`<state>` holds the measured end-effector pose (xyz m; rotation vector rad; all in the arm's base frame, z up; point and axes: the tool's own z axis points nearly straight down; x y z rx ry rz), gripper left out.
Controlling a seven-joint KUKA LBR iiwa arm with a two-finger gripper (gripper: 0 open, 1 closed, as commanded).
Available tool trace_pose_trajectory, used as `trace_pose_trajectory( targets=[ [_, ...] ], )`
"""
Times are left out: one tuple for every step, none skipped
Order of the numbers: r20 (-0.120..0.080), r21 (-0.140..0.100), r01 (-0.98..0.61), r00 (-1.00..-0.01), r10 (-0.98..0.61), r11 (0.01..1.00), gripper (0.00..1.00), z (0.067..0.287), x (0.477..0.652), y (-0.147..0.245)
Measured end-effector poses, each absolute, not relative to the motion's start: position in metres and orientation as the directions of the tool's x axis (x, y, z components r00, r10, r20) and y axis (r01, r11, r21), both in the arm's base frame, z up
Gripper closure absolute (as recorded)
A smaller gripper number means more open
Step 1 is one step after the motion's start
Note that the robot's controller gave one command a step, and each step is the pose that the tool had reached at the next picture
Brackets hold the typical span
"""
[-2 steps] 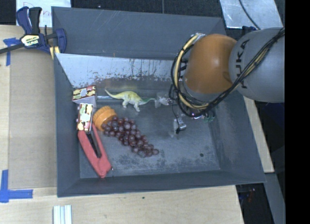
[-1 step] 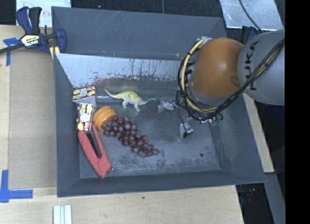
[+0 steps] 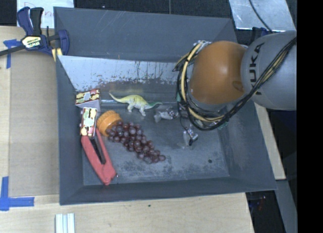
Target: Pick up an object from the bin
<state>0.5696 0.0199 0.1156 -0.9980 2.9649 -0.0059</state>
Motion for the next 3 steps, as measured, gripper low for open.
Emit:
trace_pose_trajectory(
  targets=[
    [-0.011,-0.009,-0.544,-0.839,-0.544,0.839,0.0,0.108,0.568,0.064],
    [-0.02,-0.011,-0.54,-0.841,-0.54,0.842,0.0,0.097,0.557,0.085],
    [-0.012,-0.009,-0.586,-0.81,-0.586,0.81,0.0,0.146,0.557,0.077]
  ],
)
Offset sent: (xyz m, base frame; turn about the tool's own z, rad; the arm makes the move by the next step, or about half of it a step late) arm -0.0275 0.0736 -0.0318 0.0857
